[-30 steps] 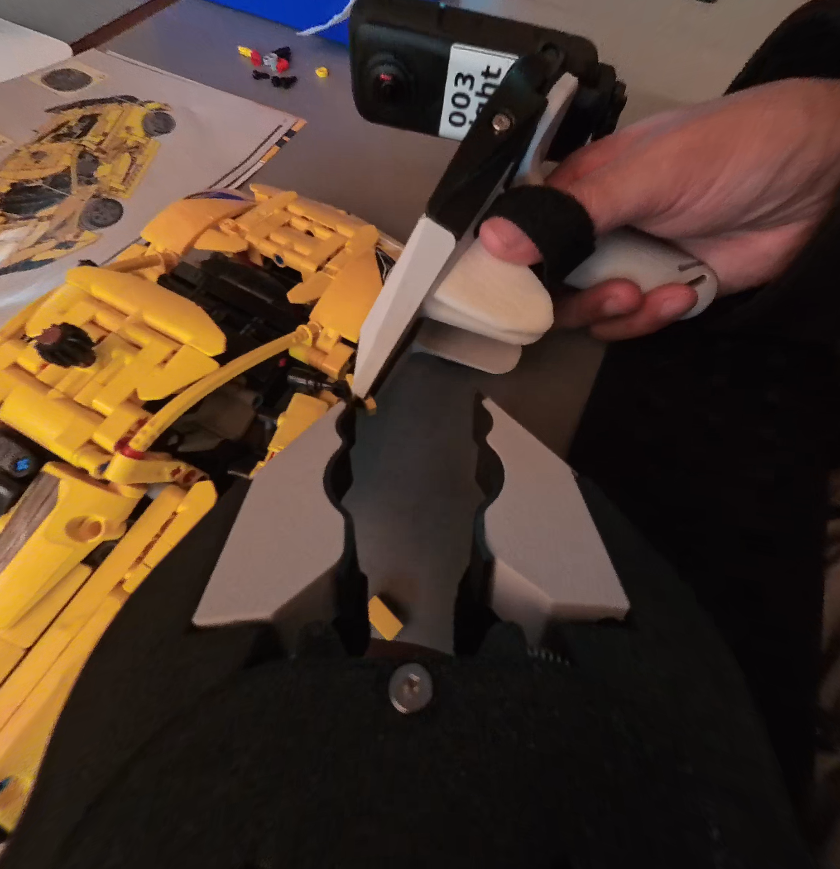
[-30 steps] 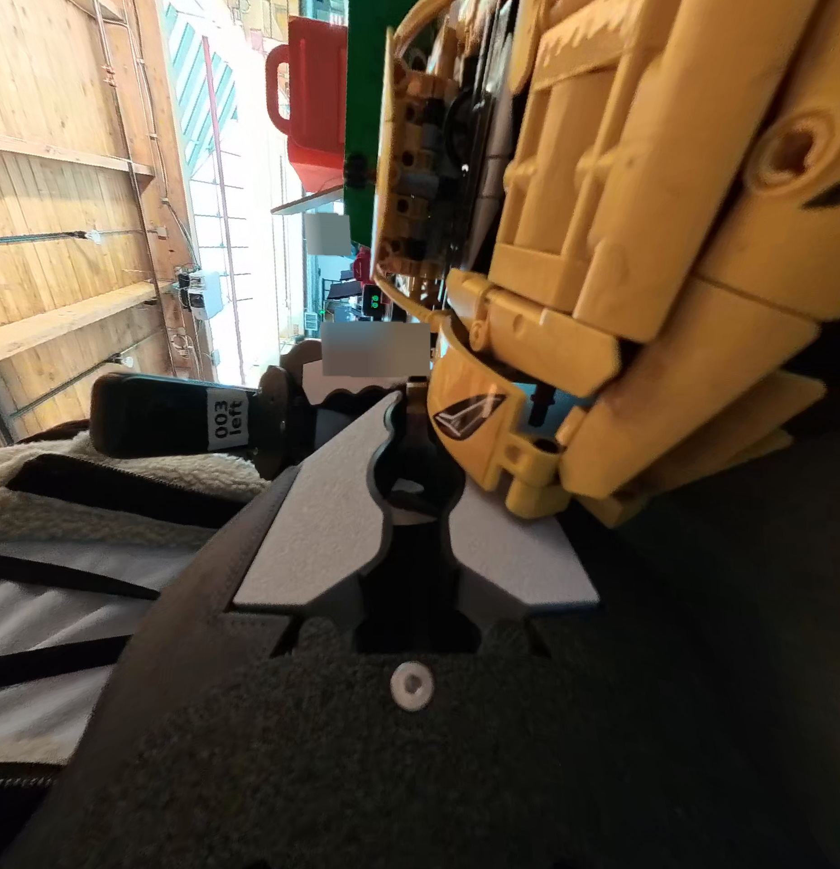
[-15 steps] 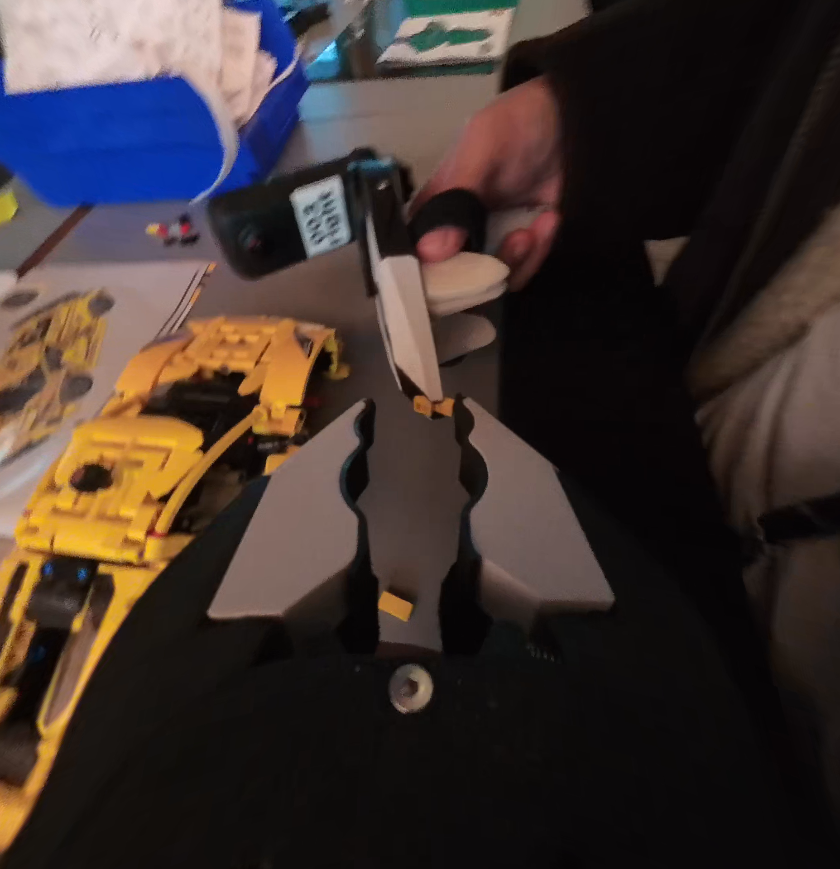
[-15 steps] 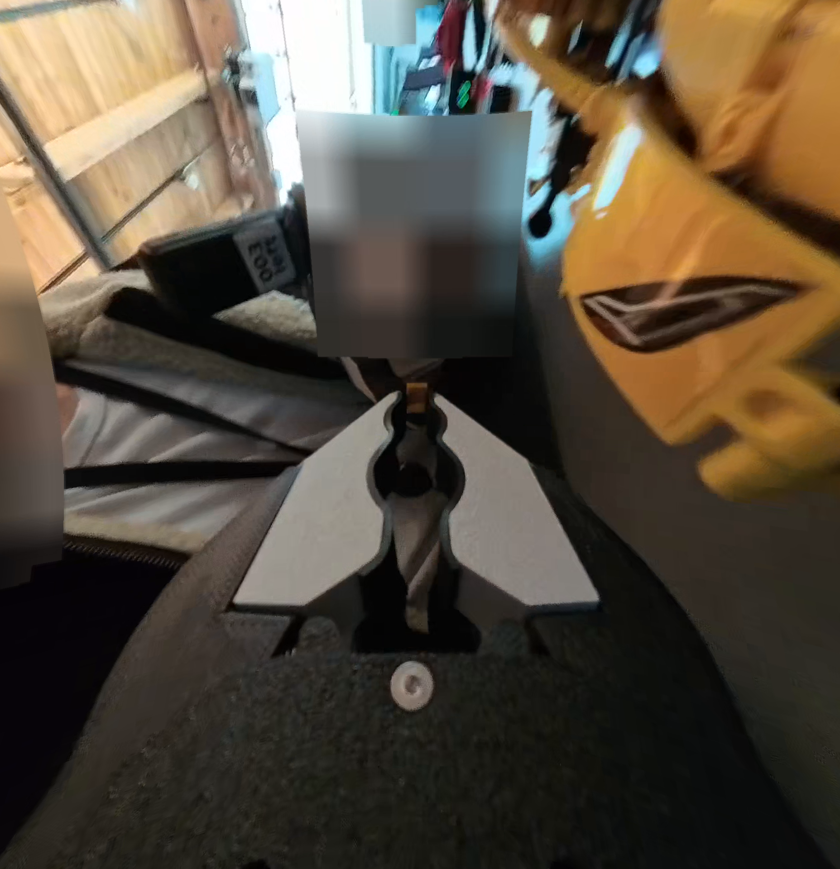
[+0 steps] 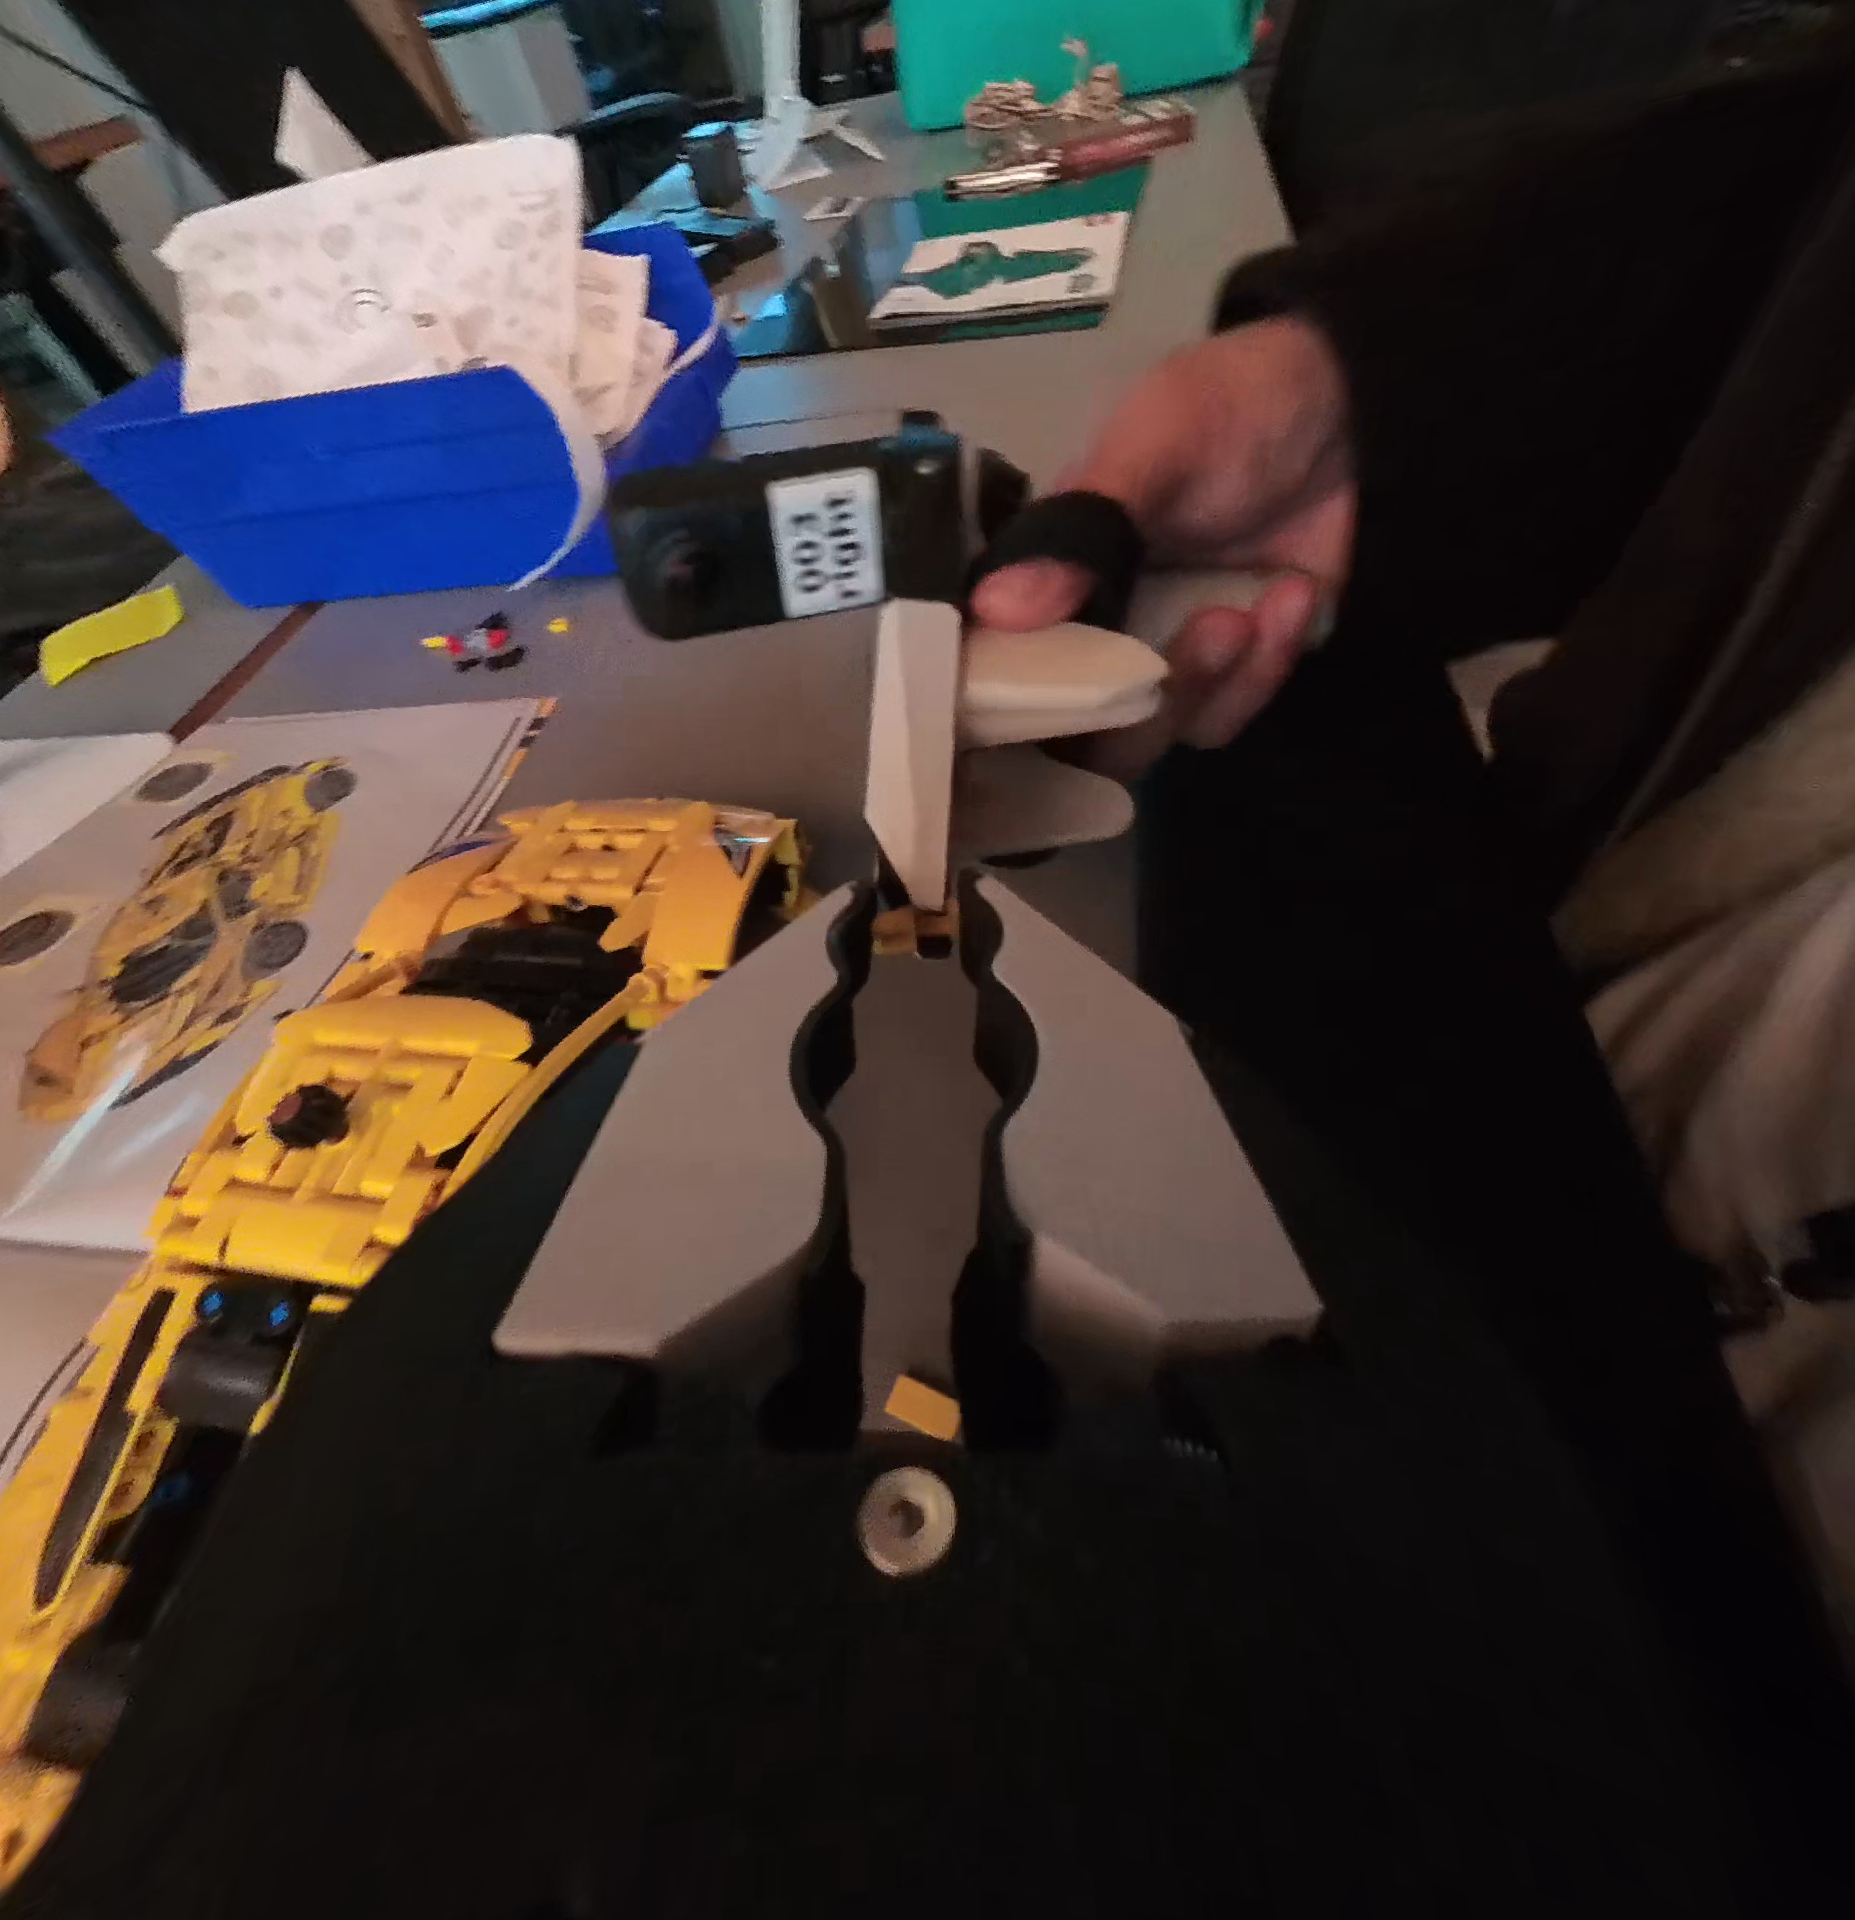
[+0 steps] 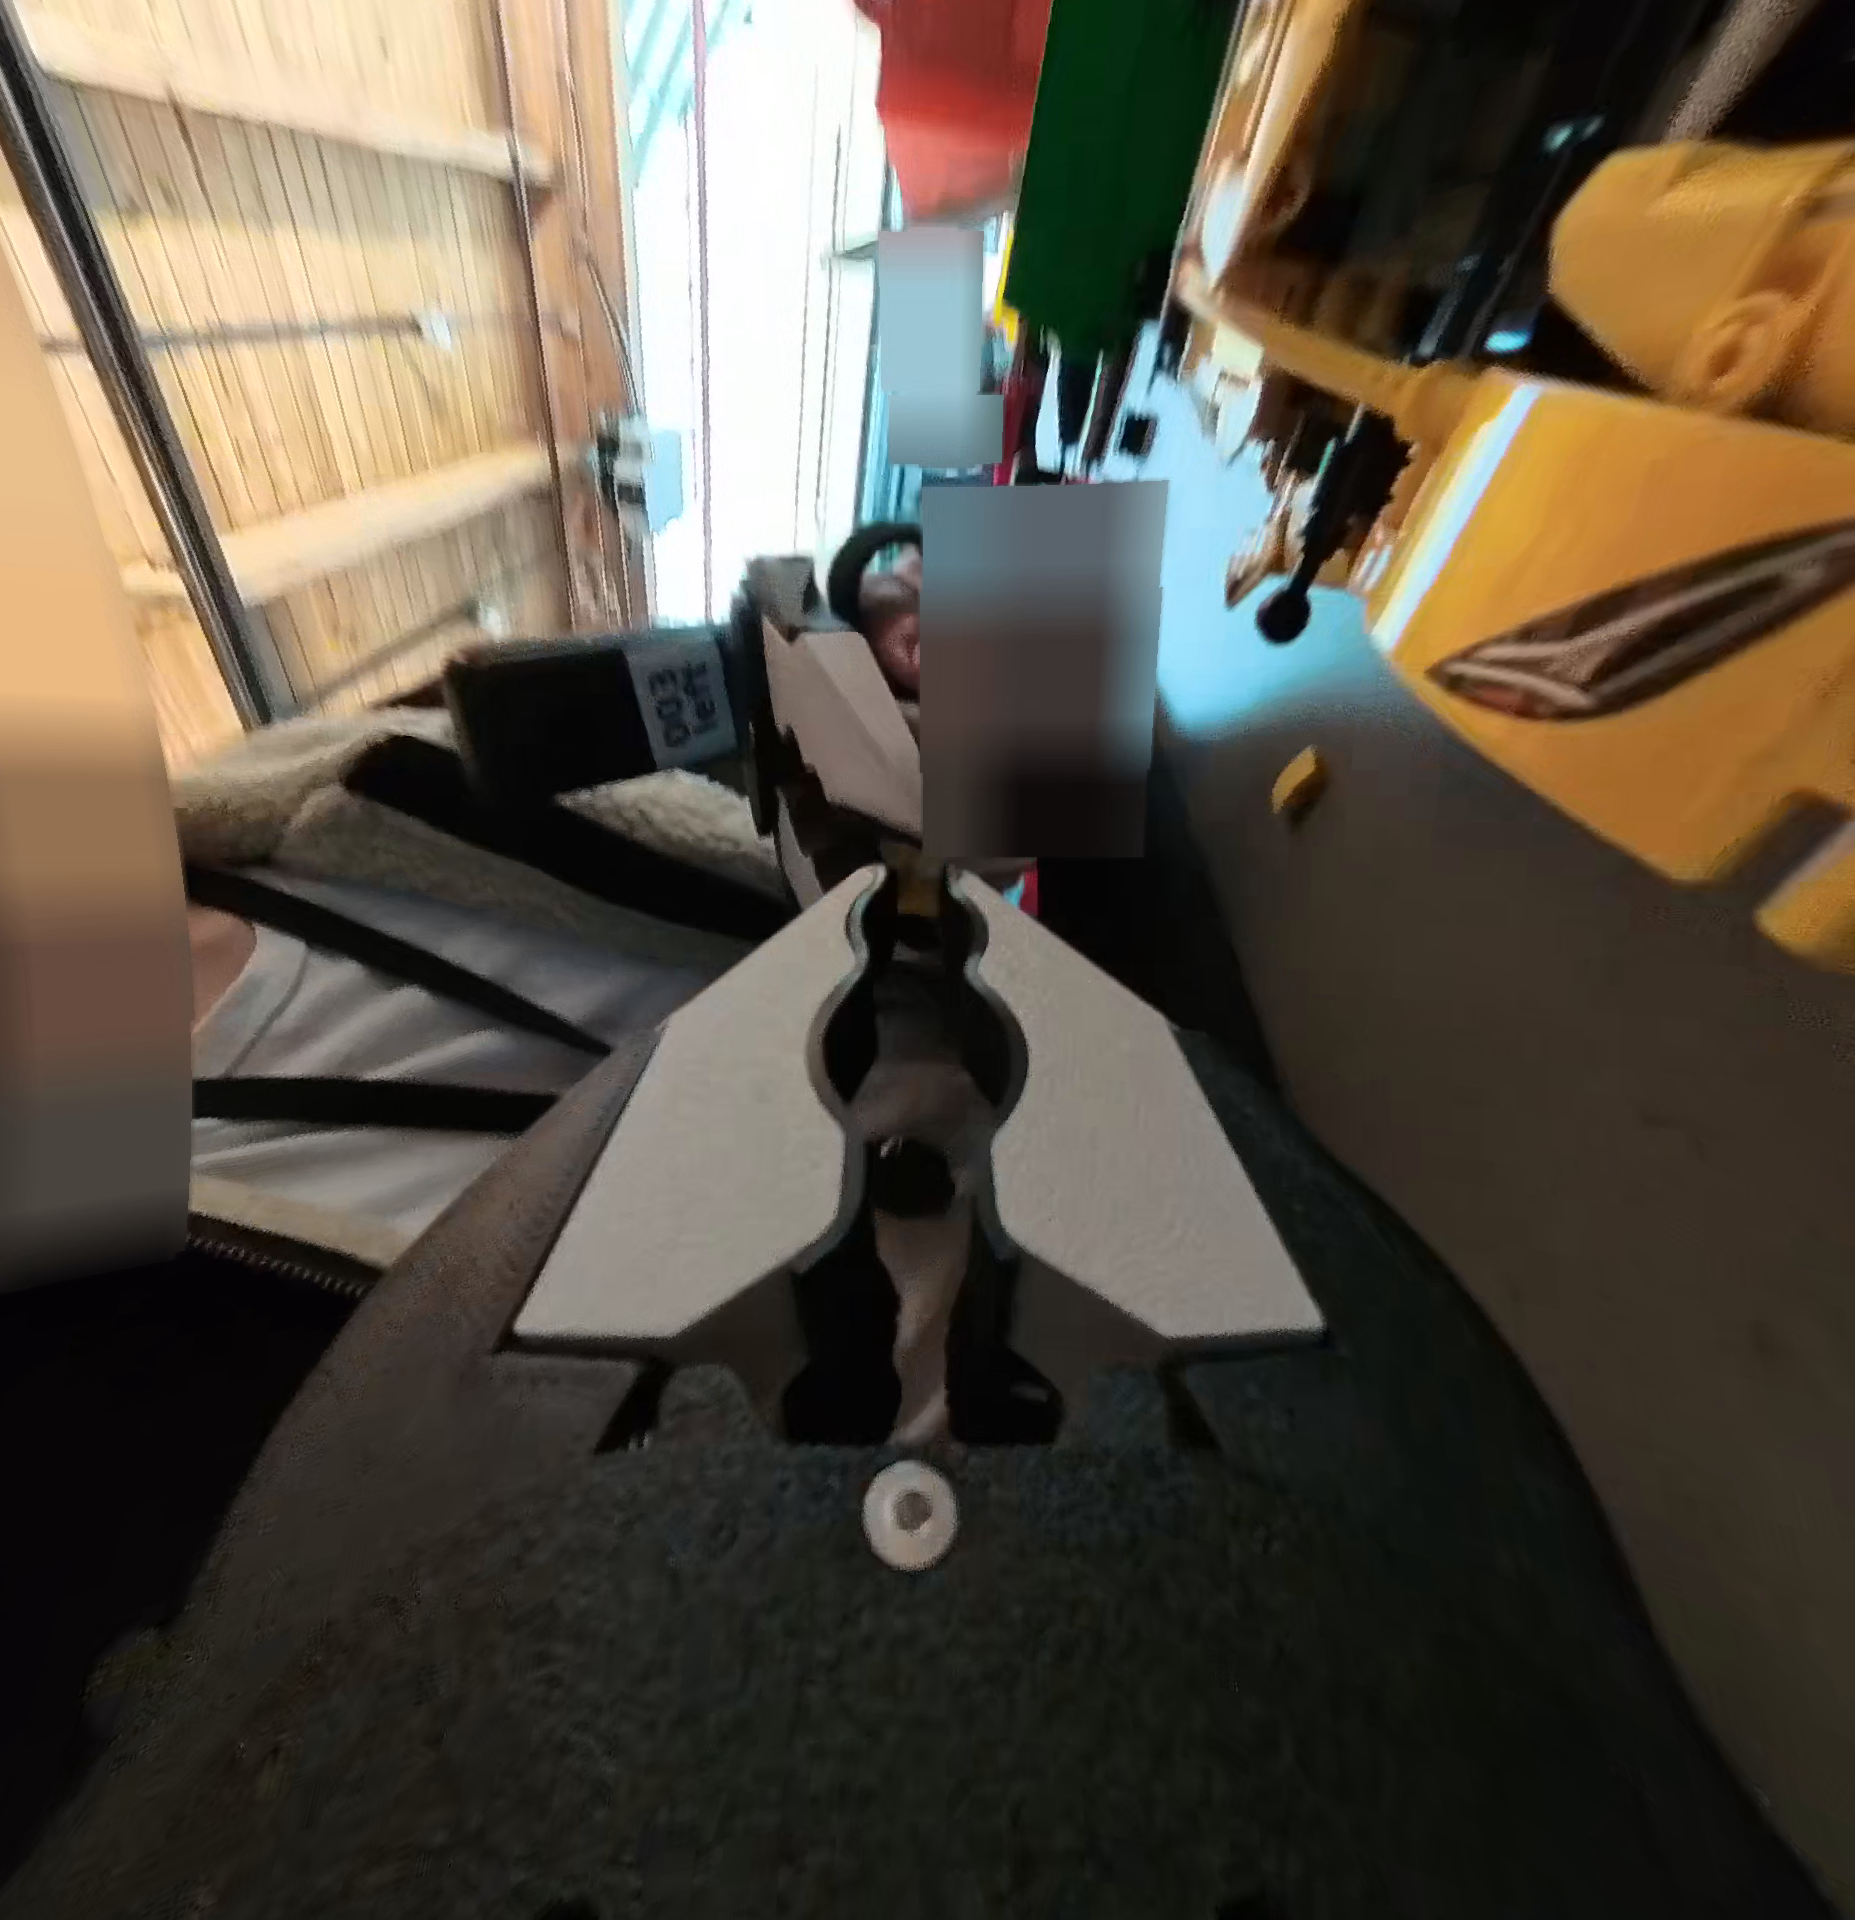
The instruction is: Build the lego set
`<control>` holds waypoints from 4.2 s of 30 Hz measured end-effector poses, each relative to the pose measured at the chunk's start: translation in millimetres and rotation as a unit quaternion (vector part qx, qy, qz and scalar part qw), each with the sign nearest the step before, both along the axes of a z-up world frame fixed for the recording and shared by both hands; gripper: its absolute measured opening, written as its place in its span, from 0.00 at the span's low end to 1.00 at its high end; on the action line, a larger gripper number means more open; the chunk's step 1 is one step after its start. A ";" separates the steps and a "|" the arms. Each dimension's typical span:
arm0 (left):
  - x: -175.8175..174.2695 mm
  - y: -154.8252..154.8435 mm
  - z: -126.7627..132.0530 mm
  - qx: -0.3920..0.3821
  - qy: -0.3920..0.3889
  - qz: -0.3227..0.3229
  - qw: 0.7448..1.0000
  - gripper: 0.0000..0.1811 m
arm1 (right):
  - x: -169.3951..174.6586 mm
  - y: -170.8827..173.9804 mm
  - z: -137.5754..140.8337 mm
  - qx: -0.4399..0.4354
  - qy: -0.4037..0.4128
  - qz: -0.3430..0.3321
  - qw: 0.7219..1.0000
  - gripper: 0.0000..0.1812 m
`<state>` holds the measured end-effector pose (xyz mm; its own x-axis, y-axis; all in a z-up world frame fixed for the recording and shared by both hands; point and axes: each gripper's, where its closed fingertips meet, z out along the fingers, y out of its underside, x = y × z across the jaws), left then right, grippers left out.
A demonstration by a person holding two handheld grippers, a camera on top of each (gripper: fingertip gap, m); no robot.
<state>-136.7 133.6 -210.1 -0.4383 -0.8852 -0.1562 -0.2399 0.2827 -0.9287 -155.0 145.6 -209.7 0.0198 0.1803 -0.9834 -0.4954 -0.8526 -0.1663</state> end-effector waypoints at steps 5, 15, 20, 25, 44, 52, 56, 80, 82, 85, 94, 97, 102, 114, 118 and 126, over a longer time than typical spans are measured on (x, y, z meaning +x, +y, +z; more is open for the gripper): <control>3.7 7.4 5.1 0.016 -0.026 0.033 0.999 0.09 | 3.5 8.8 5.9 -0.017 0.081 -0.118 0.990 0.04; 11.7 17.7 -8.9 0.018 -0.010 0.090 0.996 0.08 | 14.5 18.3 -9.7 -0.043 0.036 -0.199 0.978 0.04; 15.1 35.9 -31.3 -0.081 0.069 0.122 0.987 0.18 | 32.1 27.7 -31.4 -0.089 -0.007 -0.254 0.963 0.04; 17.1 35.2 -40.2 -0.071 0.082 0.126 0.986 0.19 | 35.2 32.0 -43.3 -0.131 0.001 -0.280 0.951 0.04; 16.0 32.5 -44.5 -0.075 0.087 0.119 0.986 0.17 | 33.4 37.6 -51.0 -0.165 0.058 -0.274 0.946 0.04; 16.6 32.3 -45.3 -0.071 0.084 0.116 0.987 0.15 | 31.3 37.5 -49.2 -0.164 0.074 -0.254 0.950 0.04; 13.9 29.5 -44.4 -0.088 0.089 0.093 0.988 0.18 | 28.9 36.4 -48.6 -0.167 0.077 -0.221 0.958 0.04; -2.1 24.3 -38.8 -0.117 0.093 0.013 0.989 0.19 | 11.4 16.1 -46.4 -0.067 -0.155 -0.096 0.981 0.04; -6.6 17.0 -28.3 -0.120 0.071 -0.022 0.990 0.19 | 5.2 9.5 -37.1 -0.049 -0.120 -0.065 0.989 0.04; -13.9 5.7 -15.7 -0.135 0.053 -0.069 0.987 0.20 | -10.7 -3.3 -17.6 -0.020 -0.053 0.002 0.998 0.04; -20.0 -7.8 -5.7 -0.096 0.011 -0.089 0.991 0.09 | -21.0 -8.3 -8.7 -0.001 -0.021 0.043 0.999 0.04; -19.1 -3.6 -6.5 -0.104 0.013 -0.081 0.991 0.09 | -16.4 -5.5 -9.5 0.010 -0.039 0.018 0.999 0.04; -16.8 0.1 -3.7 -0.108 0.006 -0.071 0.992 0.04 | -7.9 -1.8 -5.8 0.008 -0.020 -0.028 0.999 0.04; 11.5 55.0 -31.6 -0.062 0.055 0.104 0.991 0.15 | 37.0 27.2 -42.6 -0.125 -0.036 -0.222 0.966 0.04; 12.2 62.3 -53.2 0.034 0.078 0.132 0.988 0.17 | 40.3 30.1 -50.6 -0.147 -0.041 -0.252 0.956 0.05; 14.0 66.1 -52.2 0.074 0.063 0.142 0.985 0.10 | 42.8 17.6 -76.4 -0.069 -0.430 -0.162 0.885 0.05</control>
<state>-122.7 199.6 -262.3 -0.2005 -0.9466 -0.2527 -0.4389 0.3174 -0.8407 -112.2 163.2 -286.1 0.8010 -0.0933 -0.5913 -0.4588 -0.7302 -0.5063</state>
